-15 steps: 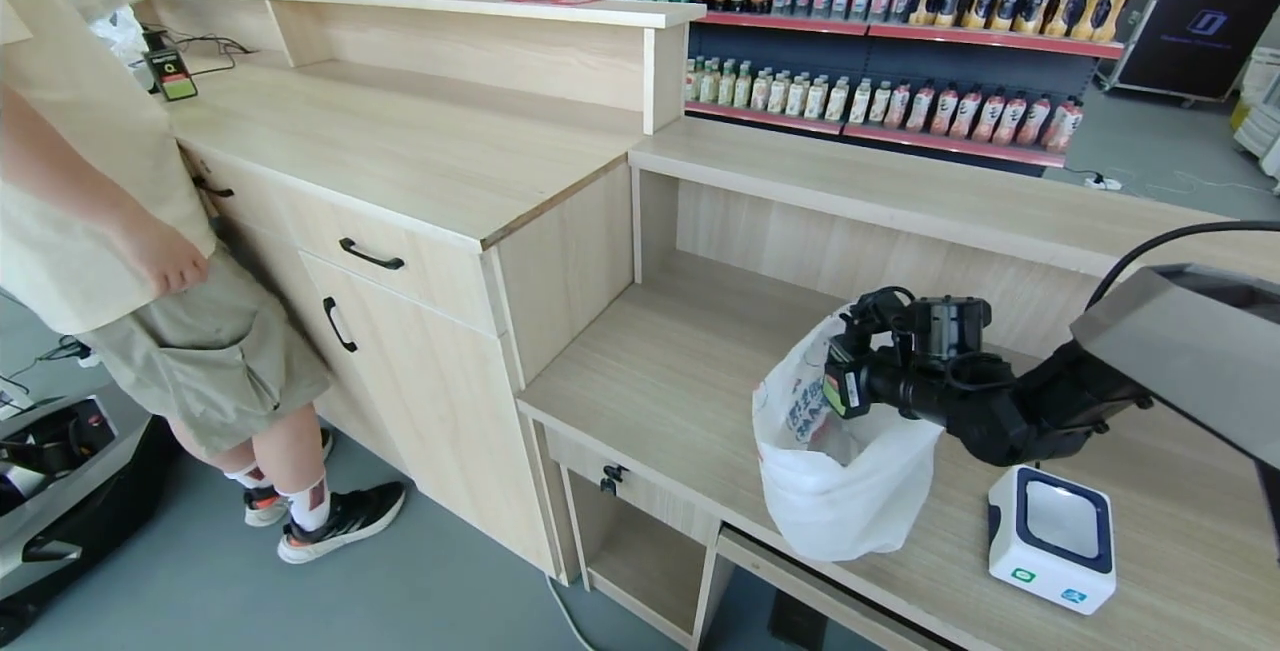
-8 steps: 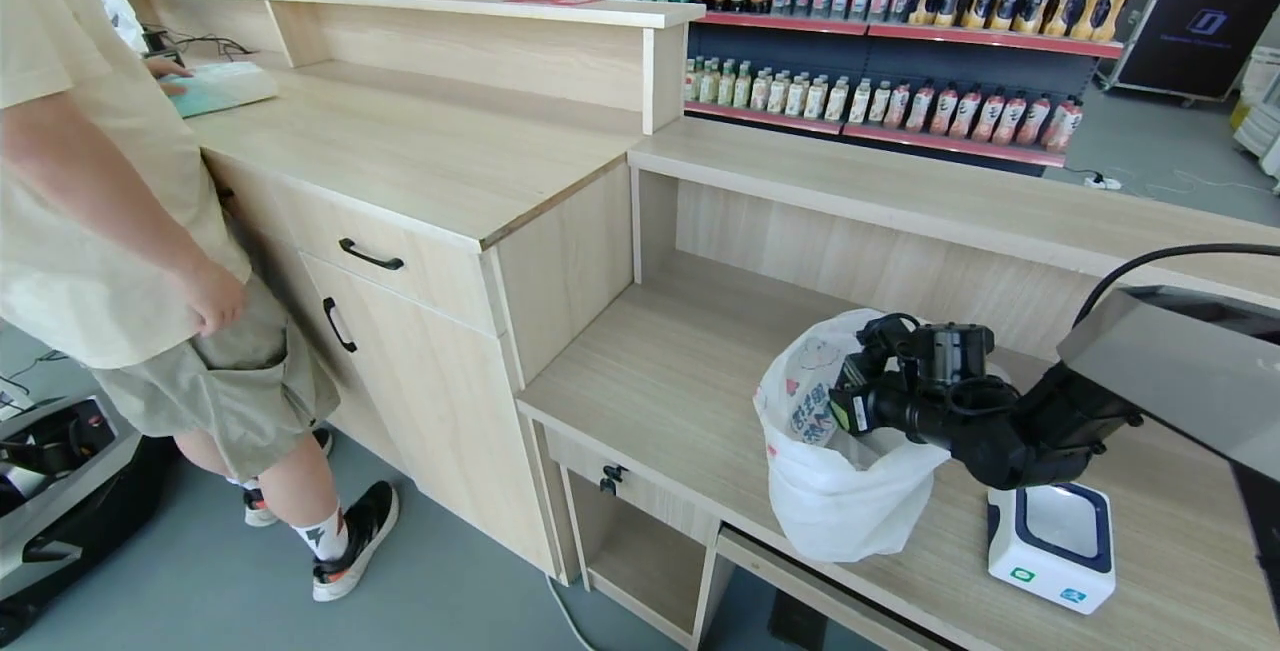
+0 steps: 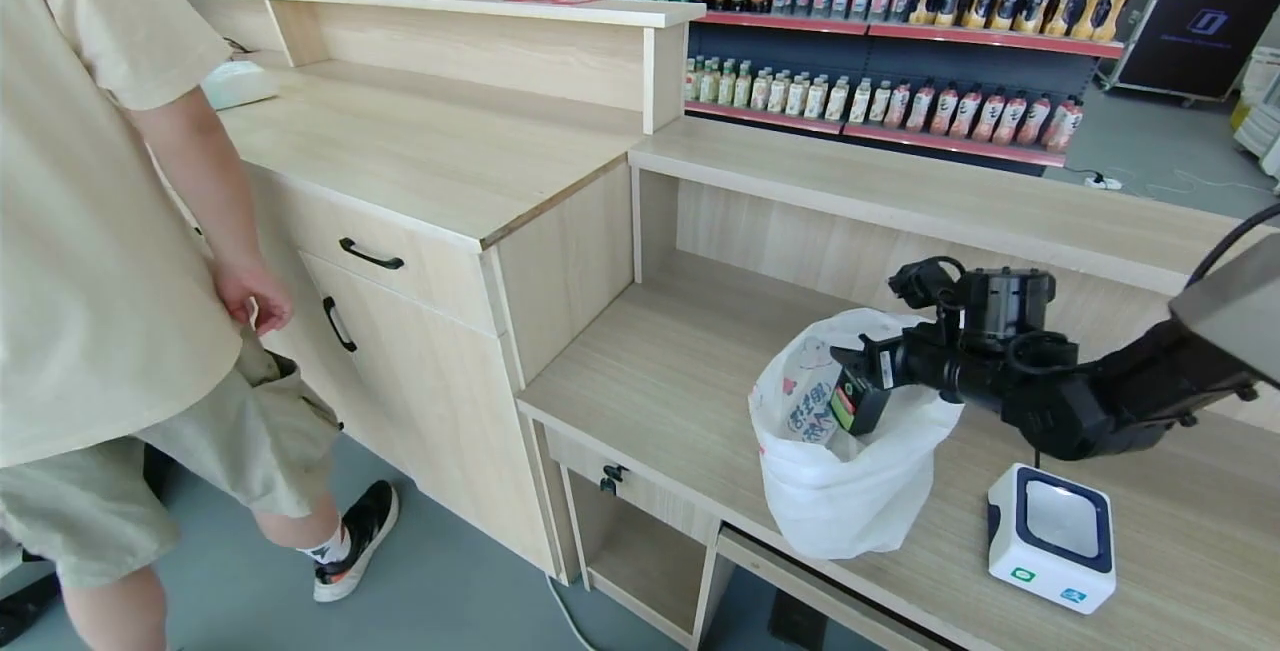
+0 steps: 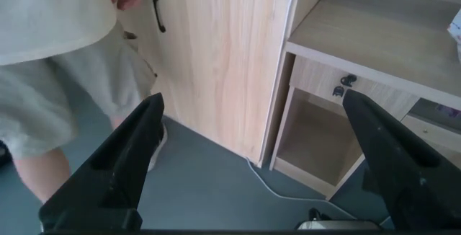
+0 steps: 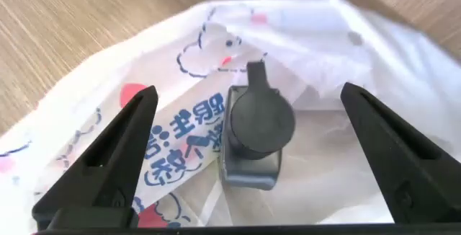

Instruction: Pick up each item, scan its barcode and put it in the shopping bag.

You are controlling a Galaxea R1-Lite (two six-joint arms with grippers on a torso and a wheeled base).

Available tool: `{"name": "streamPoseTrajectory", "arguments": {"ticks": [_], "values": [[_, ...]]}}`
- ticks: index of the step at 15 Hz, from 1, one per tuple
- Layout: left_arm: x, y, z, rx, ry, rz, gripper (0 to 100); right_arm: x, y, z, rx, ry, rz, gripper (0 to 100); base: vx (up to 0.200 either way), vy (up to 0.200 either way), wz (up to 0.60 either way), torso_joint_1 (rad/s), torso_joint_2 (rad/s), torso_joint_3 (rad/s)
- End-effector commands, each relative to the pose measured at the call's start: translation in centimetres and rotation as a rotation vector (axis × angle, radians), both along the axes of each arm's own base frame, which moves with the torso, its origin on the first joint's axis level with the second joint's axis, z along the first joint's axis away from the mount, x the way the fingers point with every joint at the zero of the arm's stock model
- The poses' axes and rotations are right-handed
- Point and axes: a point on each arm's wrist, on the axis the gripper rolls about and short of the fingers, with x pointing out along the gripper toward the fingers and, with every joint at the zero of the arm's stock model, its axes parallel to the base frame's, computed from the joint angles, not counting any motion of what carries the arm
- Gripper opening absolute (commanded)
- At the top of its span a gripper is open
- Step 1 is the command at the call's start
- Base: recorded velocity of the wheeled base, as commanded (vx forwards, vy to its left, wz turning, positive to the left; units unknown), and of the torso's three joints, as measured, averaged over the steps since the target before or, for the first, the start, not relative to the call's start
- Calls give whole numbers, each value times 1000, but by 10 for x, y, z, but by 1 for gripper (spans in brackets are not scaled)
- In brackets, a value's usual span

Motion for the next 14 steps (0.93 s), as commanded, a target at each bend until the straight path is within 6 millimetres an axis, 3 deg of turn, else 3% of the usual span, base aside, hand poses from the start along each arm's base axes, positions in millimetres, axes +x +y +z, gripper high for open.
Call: {"name": "streamPoseTrajectory", "arguments": {"ticks": [1,4,6,7,9,11,14], "values": [[0,0,0,0,-1,2,100,-69,-18,85,-25,-171,-15,100,0,0,-600,2,2,2],[0,0,0,0,-1,1,100,-136,-42,111,-77,-243,-74,100,0,0,-600,1,1,-1],[0,0,0,0,-1,1,100,-161,-52,124,-83,-261,-128,100,0,0,-600,10,5,-2],[0,0,0,0,-1,1,100,-194,-61,139,-85,-237,-182,100,0,0,-600,2,7,7],[0,0,0,0,-1,1,100,-234,-73,146,-74,-143,-264,100,0,0,-600,0,2,2],[0,0,0,0,-1,1,100,-248,-78,142,-5,-98,-318,100,0,0,600,2,7,5],[0,0,0,0,-1,1,100,-251,-78,136,34,-85,-328,100,0,0,0,77,-173,-71]]}}
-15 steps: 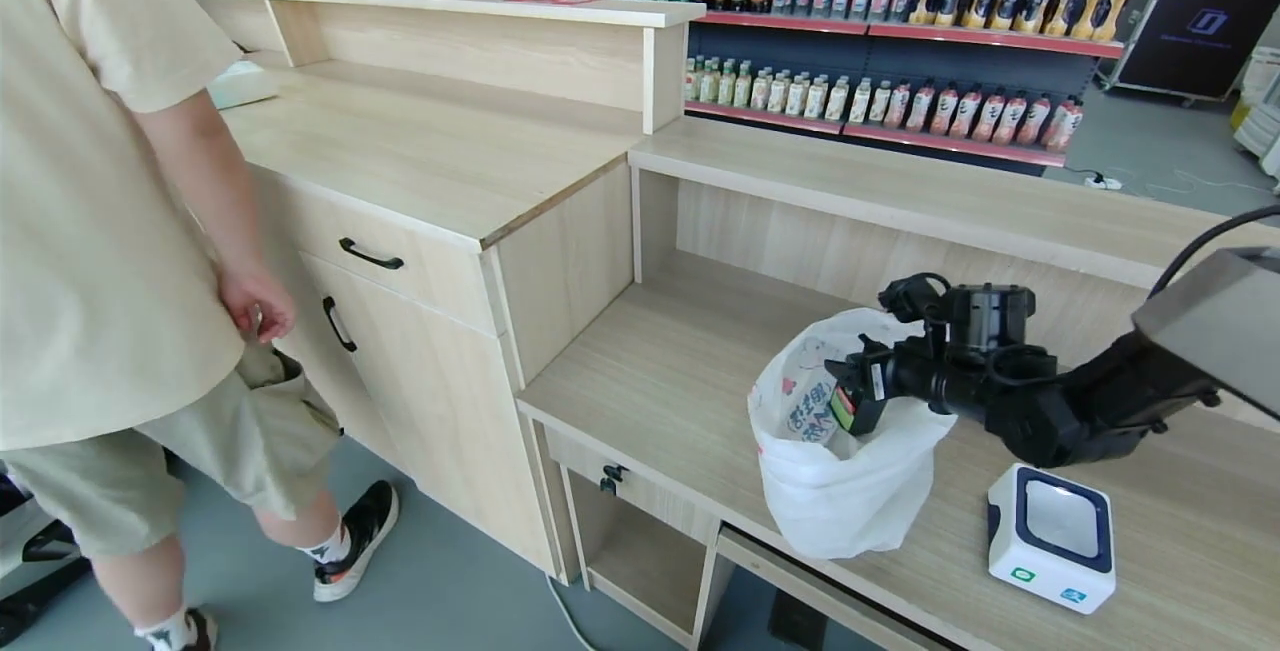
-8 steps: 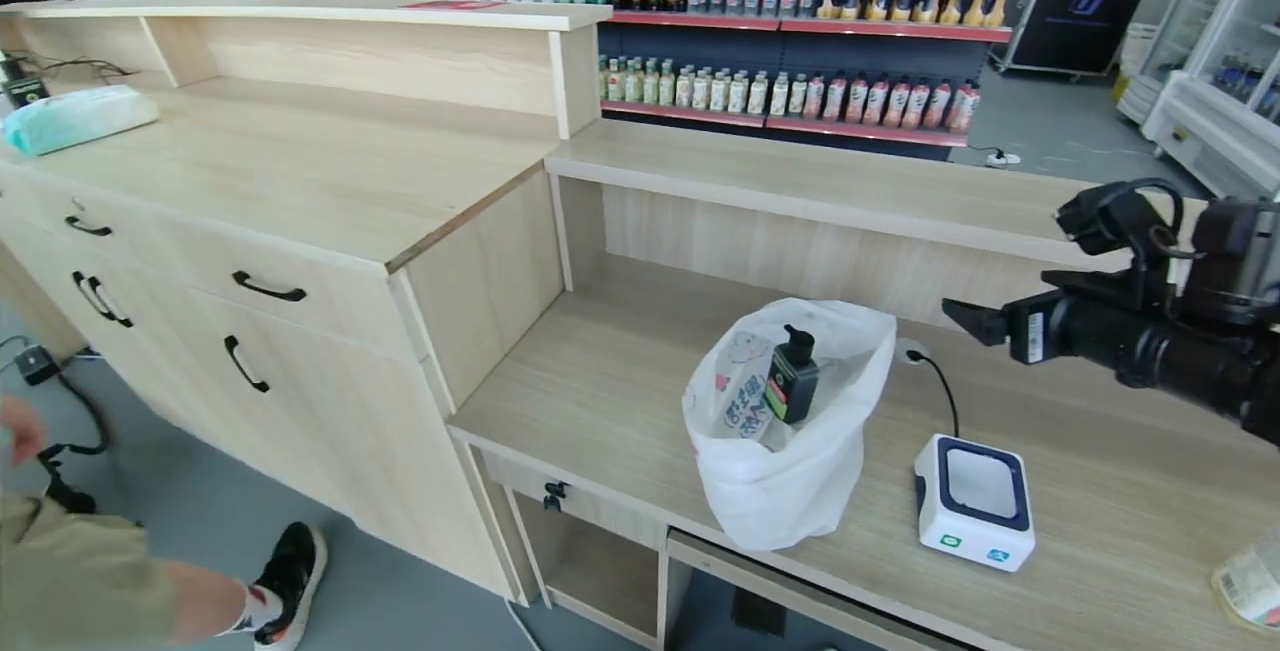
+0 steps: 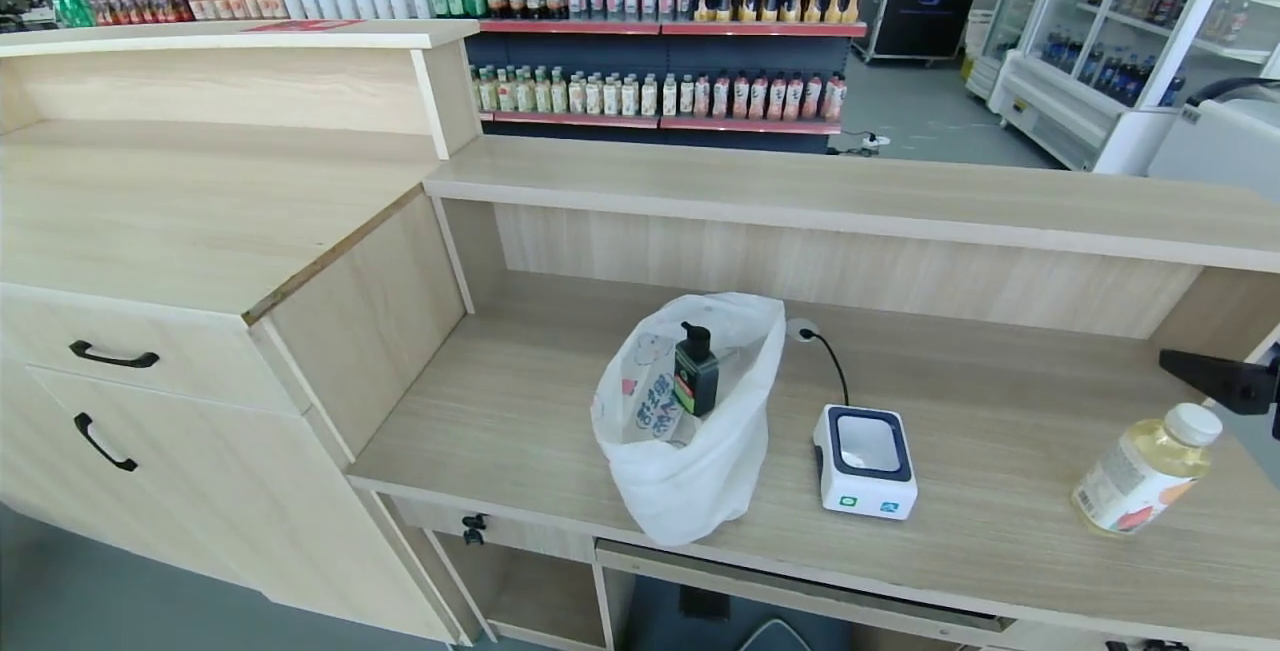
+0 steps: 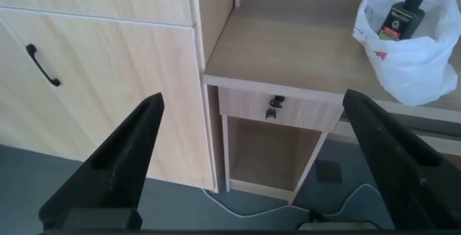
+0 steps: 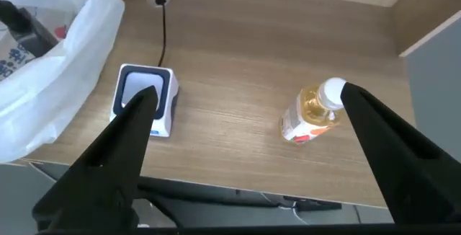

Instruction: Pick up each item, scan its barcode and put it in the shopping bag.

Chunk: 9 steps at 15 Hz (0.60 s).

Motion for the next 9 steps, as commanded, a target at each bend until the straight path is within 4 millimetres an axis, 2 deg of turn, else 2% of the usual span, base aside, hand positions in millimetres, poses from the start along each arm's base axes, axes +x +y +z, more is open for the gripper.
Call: {"name": "streamPoseTrajectory", "arguments": {"ticks": [1,3,5,6,9], "values": [[0,0,0,0,0,0,100,-10,0,5,-5,-38,-7,100,0,0,0,0,0,0],[0,0,0,0,0,0,100,-9,-2,-2,5,-8,-28,100,0,0,0,0,0,0],[0,0,0,0,0,0,100,-15,-15,-28,5,82,-152,100,0,0,0,0,0,0],[0,0,0,0,0,0,100,-17,-17,-35,8,102,-168,100,0,0,0,0,0,0],[0,0,0,0,0,0,100,-25,-22,-68,-15,78,-219,100,0,0,0,0,0,0]]}}
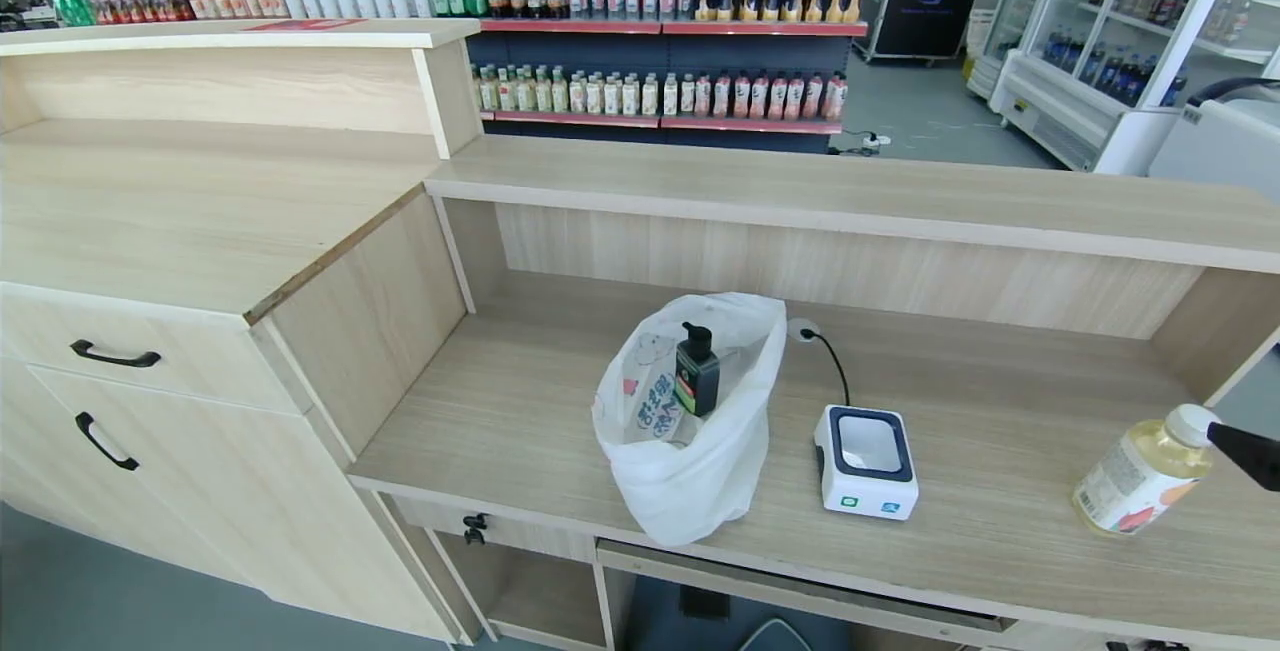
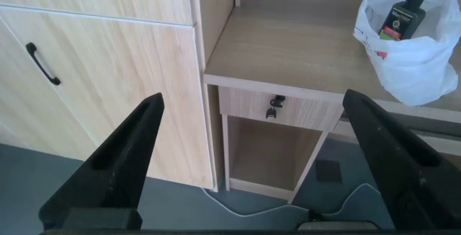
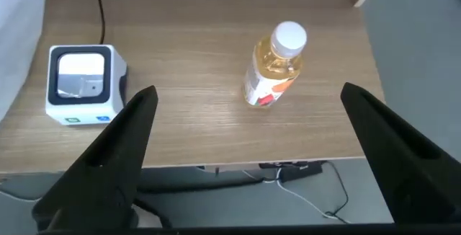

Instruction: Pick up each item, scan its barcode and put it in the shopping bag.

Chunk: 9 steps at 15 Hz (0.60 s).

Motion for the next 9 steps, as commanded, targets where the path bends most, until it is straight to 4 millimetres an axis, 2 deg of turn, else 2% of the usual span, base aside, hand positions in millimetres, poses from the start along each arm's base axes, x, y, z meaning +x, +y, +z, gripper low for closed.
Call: {"name": "streamPoseTrajectory", "arguments": {"ticks": [1,5,7,9], "values": [[0,0,0,0,-1,1,100,-4,-2,-22,-33,25,-17,100,0,0,0,0,0,0],[0,0,0,0,-1,1,100,2,-7,-22,-131,-28,-92,100,0,0,0,0,0,0],[0,0,0,0,-1,1,100,12,-22,-28,-139,-32,-164,100,0,0,0,-60,126,50],[0,0,0,0,-1,1,100,19,-30,-32,-147,-23,-192,100,0,0,-600,-166,342,149]]}}
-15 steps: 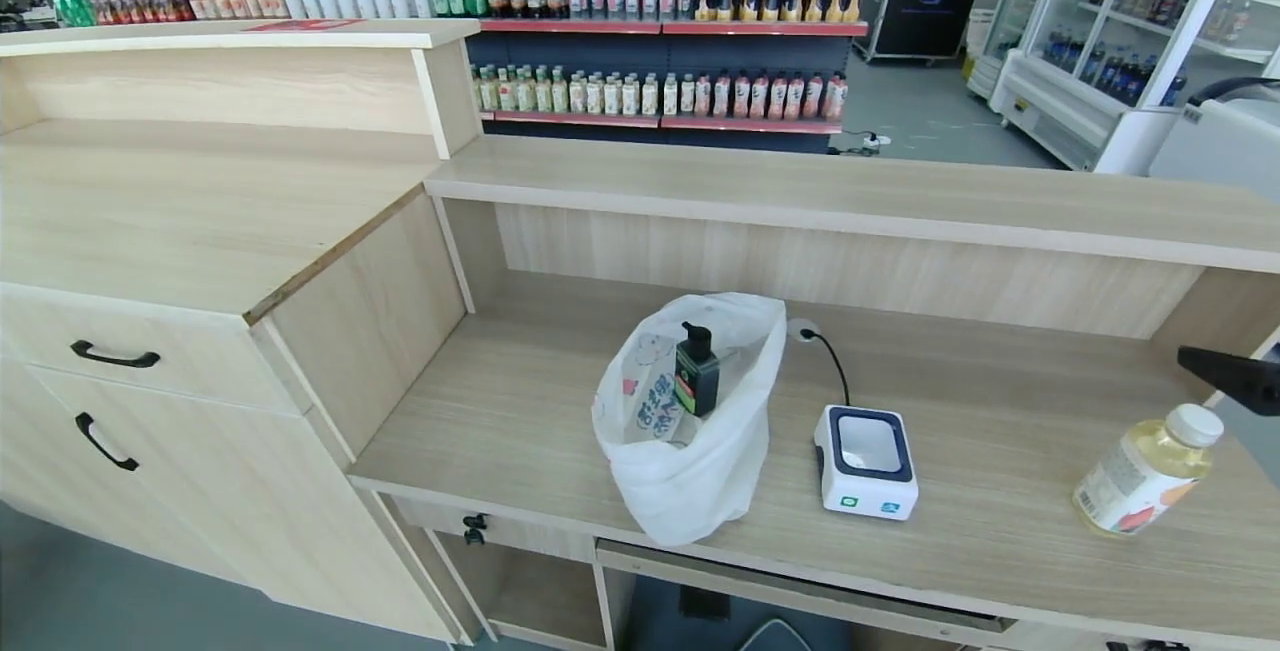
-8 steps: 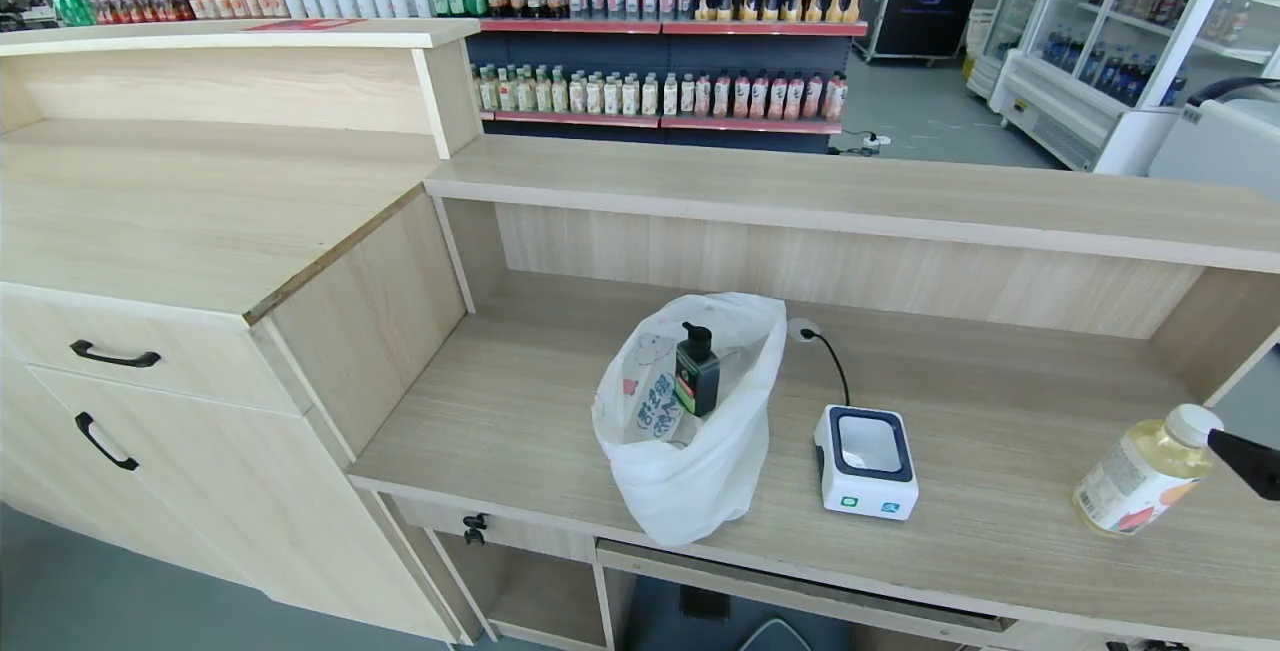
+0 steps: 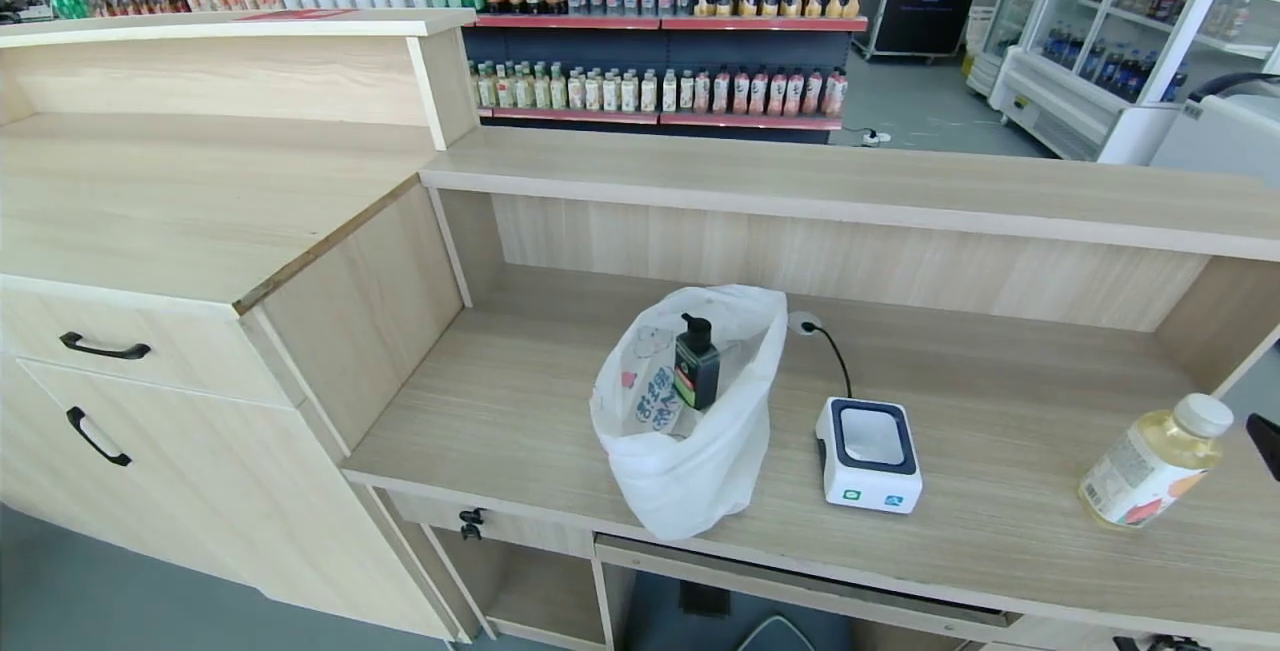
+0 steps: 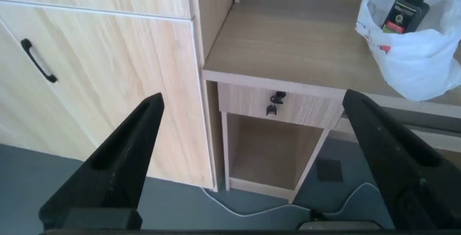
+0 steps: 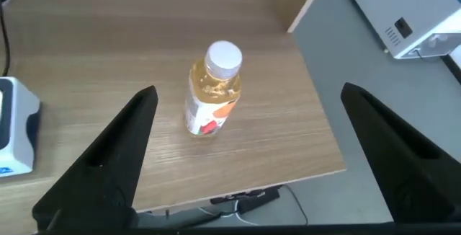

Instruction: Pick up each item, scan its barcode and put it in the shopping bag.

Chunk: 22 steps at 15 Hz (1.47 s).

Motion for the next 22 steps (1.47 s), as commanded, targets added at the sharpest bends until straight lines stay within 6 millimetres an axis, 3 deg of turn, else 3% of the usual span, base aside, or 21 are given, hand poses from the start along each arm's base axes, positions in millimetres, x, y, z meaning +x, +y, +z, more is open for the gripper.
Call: {"name": "streamPoseTrajectory", "arguments": {"ticks": [1,4,6,13,18,20,22], "values": [[0,0,0,0,0,0,100,11,-14,-14,21,69,-49,100,0,0,-600,-193,364,163],[0,0,0,0,0,0,100,20,-22,-18,20,57,-68,100,0,0,0,-146,307,139],[0,0,0,0,0,0,100,21,-15,-15,-7,46,-30,100,0,0,0,-23,38,18],[0,0,0,0,0,0,100,9,-7,1,-156,17,4,100,0,0,0,0,0,0],[0,0,0,0,0,0,100,1,-2,17,-222,-60,12,100,0,0,-600,-110,211,95],[0,0,0,0,0,0,100,4,-4,19,-192,-77,19,100,0,0,-300,-283,525,229],[0,0,0,0,0,0,100,18,-9,5,-20,-72,93,100,0,0,0,-242,427,193]]}}
